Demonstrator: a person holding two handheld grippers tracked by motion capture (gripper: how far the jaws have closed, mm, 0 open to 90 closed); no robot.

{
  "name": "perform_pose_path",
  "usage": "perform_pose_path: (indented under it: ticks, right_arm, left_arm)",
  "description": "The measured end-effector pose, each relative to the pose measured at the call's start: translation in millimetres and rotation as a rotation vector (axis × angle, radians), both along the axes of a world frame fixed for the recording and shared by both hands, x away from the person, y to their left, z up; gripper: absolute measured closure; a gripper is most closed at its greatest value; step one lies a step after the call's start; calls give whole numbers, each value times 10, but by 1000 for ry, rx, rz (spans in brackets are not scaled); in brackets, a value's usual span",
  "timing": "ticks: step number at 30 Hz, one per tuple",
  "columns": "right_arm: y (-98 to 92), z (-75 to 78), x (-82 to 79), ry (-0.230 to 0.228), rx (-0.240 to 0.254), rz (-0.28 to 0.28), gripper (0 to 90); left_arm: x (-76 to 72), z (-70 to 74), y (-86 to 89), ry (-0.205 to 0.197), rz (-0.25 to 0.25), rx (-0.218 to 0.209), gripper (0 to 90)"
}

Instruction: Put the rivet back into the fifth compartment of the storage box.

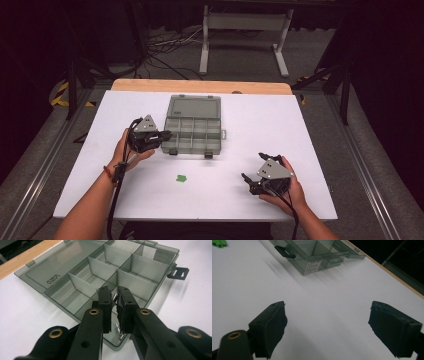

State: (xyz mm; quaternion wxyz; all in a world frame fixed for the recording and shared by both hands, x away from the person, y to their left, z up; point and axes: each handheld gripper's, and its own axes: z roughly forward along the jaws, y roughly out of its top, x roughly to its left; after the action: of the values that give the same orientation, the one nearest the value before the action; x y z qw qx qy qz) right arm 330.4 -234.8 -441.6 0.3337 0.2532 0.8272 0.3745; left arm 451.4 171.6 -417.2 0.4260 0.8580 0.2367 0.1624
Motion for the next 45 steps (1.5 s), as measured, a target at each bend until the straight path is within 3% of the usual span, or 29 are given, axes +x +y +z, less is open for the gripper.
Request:
perform_pose_path:
  ticks: [6, 21, 31, 45]
  right_arm:
    - [-6, 0, -1, 1, 3, -1, 148]
    - [-10, -7, 10, 4, 2, -5, 148]
    - [-6, -6, 19, 7, 8, -10, 148]
    - [11, -17, 25, 13, 4, -7, 148]
  left_arm:
    - [36, -55, -3, 27, -5, 5, 825]
    - [42, -164, -23, 21, -4, 53, 825]
    - [-7, -116, 1, 0, -20, 29, 824]
    - [-8, -121, 38, 6, -12, 18, 809]
